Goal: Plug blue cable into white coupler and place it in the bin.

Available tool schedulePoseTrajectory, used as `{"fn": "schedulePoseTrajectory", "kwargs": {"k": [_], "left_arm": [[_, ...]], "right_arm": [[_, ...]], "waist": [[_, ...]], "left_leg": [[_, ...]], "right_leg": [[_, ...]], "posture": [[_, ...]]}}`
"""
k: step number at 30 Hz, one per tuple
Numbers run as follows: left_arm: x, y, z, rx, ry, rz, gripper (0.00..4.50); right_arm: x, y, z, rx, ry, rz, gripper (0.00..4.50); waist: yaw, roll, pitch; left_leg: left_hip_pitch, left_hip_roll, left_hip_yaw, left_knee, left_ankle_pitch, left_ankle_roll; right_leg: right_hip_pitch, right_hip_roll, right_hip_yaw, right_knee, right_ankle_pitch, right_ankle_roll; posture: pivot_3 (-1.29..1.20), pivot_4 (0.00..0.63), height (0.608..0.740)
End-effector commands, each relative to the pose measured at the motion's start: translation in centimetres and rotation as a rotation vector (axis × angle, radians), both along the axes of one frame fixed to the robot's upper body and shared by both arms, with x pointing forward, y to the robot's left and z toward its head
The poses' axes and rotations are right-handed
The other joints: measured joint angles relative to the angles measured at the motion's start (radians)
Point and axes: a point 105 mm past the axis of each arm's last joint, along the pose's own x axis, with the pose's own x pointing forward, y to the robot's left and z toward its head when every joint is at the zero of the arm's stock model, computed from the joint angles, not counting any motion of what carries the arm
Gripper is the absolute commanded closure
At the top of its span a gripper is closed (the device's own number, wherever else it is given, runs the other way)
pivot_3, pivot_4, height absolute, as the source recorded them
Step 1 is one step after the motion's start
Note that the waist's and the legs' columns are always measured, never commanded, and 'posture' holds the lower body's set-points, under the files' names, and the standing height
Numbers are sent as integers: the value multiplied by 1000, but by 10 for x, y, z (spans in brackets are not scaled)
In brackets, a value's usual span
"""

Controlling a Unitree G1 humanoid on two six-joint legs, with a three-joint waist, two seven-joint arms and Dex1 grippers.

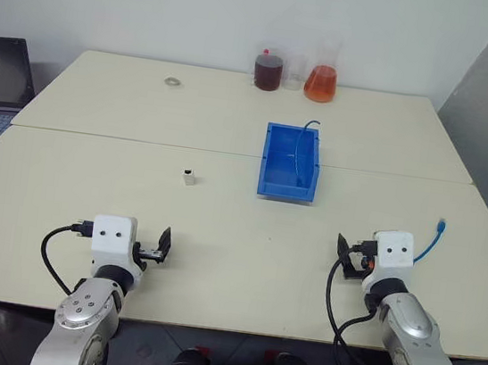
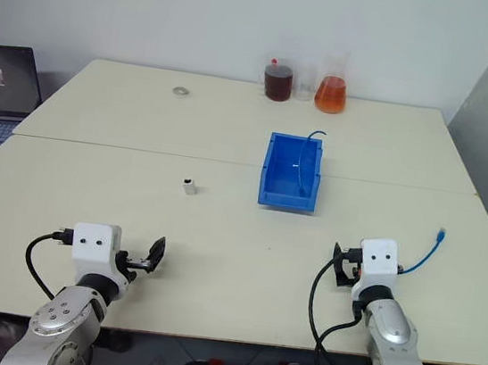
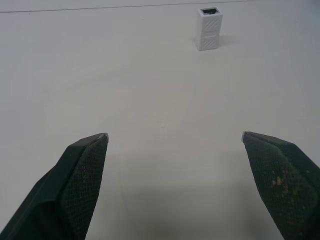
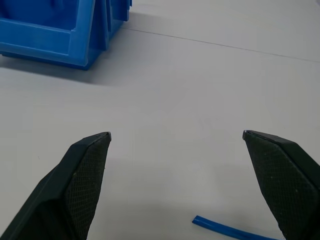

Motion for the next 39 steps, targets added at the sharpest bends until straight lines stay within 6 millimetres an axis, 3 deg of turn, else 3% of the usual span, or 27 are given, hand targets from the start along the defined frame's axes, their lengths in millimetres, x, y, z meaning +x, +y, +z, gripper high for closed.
{"fn": "schedulePoseTrajectory", "kwargs": {"k": [1,9,14,16,18,23,27,33,39], "left_arm": [[-1,-2,17,14,-70,-9,3],[5,-4,23,11,-84,-29,3],[16,-19,36,0,-134,-147,3],[23,-39,44,48,-152,-311,3],[29,-75,62,64,-198,-580,3],[48,-138,101,53,-268,-1025,3],[42,-179,106,37,-223,-1389,3],[45,-201,84,148,-170,-1651,3],[57,-215,83,182,-220,-1701,3]], "right_arm": [[0,0,8,-9,-37,9,0],[0,-2,9,-11,-39,-4,0],[-3,-13,10,-22,-44,-44,0],[-5,-17,12,-28,-48,-57,0],[-7,-23,14,-40,-56,-88,0],[-14,-31,18,-49,-72,-148,0],[-15,-36,25,-73,-92,-170,0],[-10,-75,38,-101,-88,-323,0],[2,-121,17,44,93,-469,0]], "waist": [[0,0,0],[0,0,0],[0,0,0],[1,0,0],[2,0,0],[4,0,0],[-4,0,0],[-20,1,0],[-17,1,0]], "left_leg": [[0,0,0,0,0,0],[0,0,0,0,0,0],[0,0,0,0,0,0],[0,0,0,0,0,0],[0,0,0,0,0,0],[-1,-2,0,1,0,0],[0,-1,1,0,0,0],[0,0,1,0,0,0],[-1,-1,1,0,0,0]], "right_leg": [[0,0,0,0,0,0],[0,0,0,0,0,0],[0,0,0,0,0,0],[0,0,0,0,0,0],[0,0,0,0,0,0],[1,0,-1,0,0,1],[0,1,0,-1,1,0],[0,2,1,0,1,-2],[0,2,1,0,1,-2]], "posture": [[0,150,740],[0,150,740],[0,150,740],[0,150,740],[0,150,740],[0,150,740],[0,150,740],[0,150,740],[0,150,740]]}}
